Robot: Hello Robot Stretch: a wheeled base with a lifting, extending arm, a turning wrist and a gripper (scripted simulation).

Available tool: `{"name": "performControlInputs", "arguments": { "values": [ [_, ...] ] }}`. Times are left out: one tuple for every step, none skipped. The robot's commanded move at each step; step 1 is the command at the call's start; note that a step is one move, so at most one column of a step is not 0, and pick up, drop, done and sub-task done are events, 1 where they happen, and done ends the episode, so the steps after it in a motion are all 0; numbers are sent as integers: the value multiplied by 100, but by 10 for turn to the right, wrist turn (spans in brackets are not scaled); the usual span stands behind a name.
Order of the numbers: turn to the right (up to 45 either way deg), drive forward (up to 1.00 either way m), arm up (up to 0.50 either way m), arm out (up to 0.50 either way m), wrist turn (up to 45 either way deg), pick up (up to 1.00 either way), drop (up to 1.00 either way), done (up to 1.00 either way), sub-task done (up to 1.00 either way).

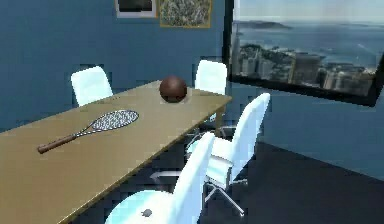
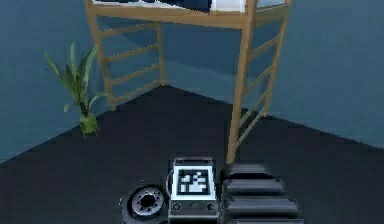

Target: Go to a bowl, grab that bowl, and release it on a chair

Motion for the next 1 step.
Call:
{"name": "performControlInputs", "arguments": {
  "values": [
    [-450,0,0,0,0,0,0,0,0]
  ]
}}
